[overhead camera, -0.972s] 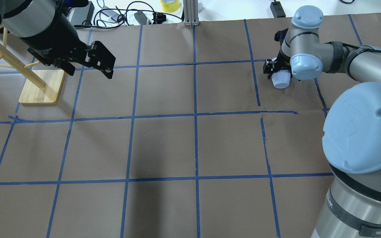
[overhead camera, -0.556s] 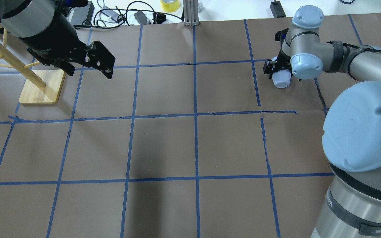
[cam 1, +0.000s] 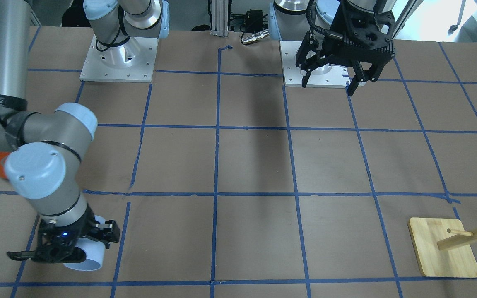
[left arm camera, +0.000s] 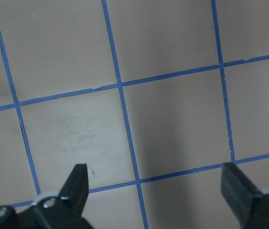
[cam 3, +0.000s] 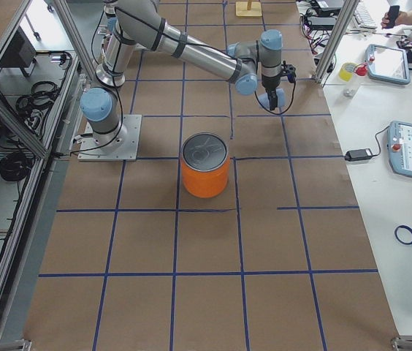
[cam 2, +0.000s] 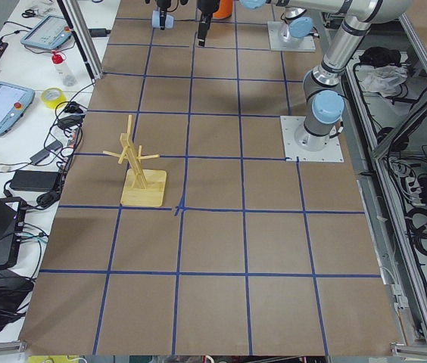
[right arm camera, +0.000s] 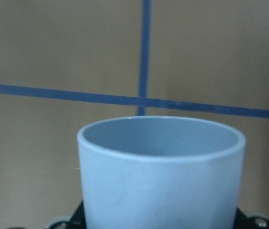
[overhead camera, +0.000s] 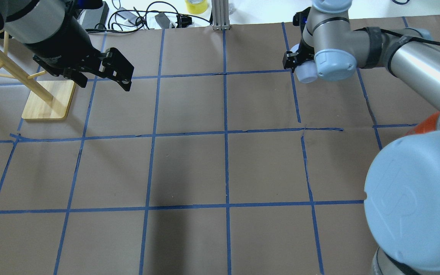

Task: Flip cup
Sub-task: 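Carry the cup with the right gripper toward the left gripper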

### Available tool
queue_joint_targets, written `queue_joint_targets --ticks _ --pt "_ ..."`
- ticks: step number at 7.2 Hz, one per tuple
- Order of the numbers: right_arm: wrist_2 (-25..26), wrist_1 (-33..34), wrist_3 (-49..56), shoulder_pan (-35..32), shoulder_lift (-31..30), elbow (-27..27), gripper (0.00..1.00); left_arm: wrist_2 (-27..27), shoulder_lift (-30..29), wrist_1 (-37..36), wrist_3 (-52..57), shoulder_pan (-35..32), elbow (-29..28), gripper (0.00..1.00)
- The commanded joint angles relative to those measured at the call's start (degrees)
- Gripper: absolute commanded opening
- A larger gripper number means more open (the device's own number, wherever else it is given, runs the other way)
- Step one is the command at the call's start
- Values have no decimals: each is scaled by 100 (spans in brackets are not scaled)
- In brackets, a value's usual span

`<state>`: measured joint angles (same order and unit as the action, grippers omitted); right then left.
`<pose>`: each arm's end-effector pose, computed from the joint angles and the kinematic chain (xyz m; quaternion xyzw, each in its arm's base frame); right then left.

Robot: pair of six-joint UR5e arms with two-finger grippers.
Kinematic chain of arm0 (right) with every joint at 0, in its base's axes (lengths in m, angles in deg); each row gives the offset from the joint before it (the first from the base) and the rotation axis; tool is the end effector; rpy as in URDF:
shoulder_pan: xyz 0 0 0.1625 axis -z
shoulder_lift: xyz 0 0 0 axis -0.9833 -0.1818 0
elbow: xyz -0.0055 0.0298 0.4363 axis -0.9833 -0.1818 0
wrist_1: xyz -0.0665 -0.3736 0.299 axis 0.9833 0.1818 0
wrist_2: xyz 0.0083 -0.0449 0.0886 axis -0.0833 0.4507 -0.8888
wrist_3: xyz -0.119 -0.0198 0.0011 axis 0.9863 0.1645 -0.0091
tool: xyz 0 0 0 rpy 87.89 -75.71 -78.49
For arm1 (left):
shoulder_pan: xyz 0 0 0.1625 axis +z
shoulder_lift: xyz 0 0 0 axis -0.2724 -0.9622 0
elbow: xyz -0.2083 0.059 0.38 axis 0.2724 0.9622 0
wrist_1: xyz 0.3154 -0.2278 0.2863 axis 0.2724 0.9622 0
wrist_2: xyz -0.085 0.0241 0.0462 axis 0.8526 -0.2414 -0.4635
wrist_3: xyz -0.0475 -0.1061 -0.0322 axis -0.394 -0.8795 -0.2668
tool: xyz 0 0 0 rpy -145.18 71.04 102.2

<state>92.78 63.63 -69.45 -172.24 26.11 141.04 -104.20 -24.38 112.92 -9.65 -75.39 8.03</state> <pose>0.1608 -0.7508 0.2352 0.0848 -0.9886 0.1182 0.0389 -0.1514 -0.5324 0.5365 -0.0817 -0.9943 0.0631 0.0252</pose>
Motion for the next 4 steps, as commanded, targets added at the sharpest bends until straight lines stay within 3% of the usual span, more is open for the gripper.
queue_joint_targets --ticks 1,4 --pt "249 749 1251 -999 15 99 0 -7 51 8 8 5 11 100" --pt "390 946 3597 -2107 304 118 0 10 -53 0 0 -3 -24 100"
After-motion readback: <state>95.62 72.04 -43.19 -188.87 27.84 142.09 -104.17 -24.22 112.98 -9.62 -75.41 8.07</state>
